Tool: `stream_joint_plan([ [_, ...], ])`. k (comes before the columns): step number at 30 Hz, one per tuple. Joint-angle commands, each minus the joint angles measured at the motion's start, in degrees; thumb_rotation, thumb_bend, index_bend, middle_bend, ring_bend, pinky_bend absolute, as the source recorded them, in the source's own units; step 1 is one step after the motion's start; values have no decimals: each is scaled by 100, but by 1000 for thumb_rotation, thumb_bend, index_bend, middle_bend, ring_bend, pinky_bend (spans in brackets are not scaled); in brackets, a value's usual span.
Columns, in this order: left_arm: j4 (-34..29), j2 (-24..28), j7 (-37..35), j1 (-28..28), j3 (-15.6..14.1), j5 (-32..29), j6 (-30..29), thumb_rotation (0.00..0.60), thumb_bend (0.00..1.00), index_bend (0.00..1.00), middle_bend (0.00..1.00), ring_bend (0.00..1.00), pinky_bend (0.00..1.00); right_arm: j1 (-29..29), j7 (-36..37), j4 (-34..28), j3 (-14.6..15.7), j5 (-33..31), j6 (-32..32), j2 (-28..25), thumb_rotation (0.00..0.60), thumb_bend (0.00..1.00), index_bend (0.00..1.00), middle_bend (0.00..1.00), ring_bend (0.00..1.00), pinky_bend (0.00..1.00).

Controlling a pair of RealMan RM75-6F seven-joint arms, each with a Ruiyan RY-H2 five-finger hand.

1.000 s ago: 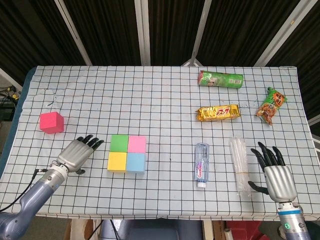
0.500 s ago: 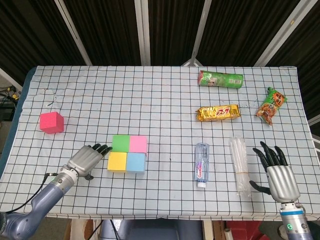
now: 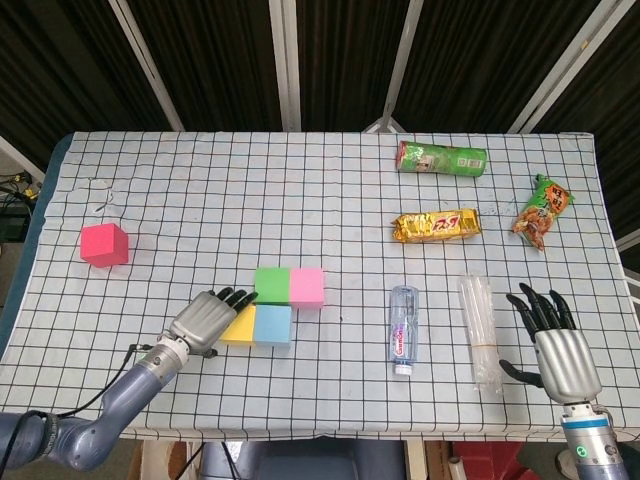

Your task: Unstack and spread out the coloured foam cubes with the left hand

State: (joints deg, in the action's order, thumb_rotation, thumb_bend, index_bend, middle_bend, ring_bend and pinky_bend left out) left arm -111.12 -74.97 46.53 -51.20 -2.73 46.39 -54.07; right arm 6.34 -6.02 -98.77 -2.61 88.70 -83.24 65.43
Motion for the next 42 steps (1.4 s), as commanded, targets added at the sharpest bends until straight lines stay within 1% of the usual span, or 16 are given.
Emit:
stream_joint_plan([
  [1,173,-316,89,-135,126,-142,-57,600,1,54,90,155,389,4,15,8,-7,-10,2,-1,600,58,164,93,140,0],
  [4,281,-543,152,-202,158,-164,-118,600,3,86,161,256,481,1,75,19,-17,-29,-4,-16,600,59,164,93,140,0],
  [6,340,-632,242,-217,134,-107,-207,600,32,143,261,352,550,-5,108,25,-25,-34,-21,-26,600,59,164,93,142,0],
  [8,409,-711,354,-216,84,-13,-333,600,90,235,401,449,612,-10,154,31,-22,-28,-28,-41,600,59,164,93,145,0],
  [10,442,-748,399,-203,53,14,-408,600,121,314,477,491,645,-9,194,38,-22,-33,-21,-53,600,59,164,93,147,0],
  [12,447,-747,425,-185,34,0,-477,600,133,359,515,524,668,-8,226,42,-19,-50,-3,-67,600,59,164,93,148,0],
  [15,402,-631,460,-148,-12,-31,-590,600,133,366,536,536,668,-9,247,35,-13,-45,-2,-81,600,59,164,93,149,0],
  [20,302,-339,341,-100,48,-6,-720,600,133,366,564,560,669,5,221,18,2,-34,32,-74,600,59,164,93,149,0],
  [25,513,-108,247,-50,145,289,-943,600,133,366,560,559,669,12,151,12,4,-58,53,-49,600,59,164,93,149,0],
  [31,1262,-169,-281,107,434,806,-1285,600,130,364,522,543,669,24,63,11,-12,-119,84,-13,600,59,164,93,149,0],
  [35,1813,-305,-409,104,639,932,-1385,600,124,354,498,523,664,41,0,10,-13,-149,125,8,600,59,164,93,149,0],
  [37,2054,-384,-411,91,761,906,-1439,600,113,327,452,486,644,47,-15,8,-21,-163,132,17,600,59,164,93,149,0],
  [39,2267,-455,-329,77,873,820,-1497,600,93,276,360,406,601,51,-28,8,-22,-172,139,22,600,59,164,93,149,0],
  [41,2422,-522,-204,63,960,683,-1536,600,61,203,232,283,515,55,-20,6,-17,-168,149,24,600,59,164,93,149,0],
  [42,2514,-561,-83,50,1019,530,-1533,600,40,151,146,192,441,58,-6,3,-7,-158,160,19,600,59,164,93,149,0],
])
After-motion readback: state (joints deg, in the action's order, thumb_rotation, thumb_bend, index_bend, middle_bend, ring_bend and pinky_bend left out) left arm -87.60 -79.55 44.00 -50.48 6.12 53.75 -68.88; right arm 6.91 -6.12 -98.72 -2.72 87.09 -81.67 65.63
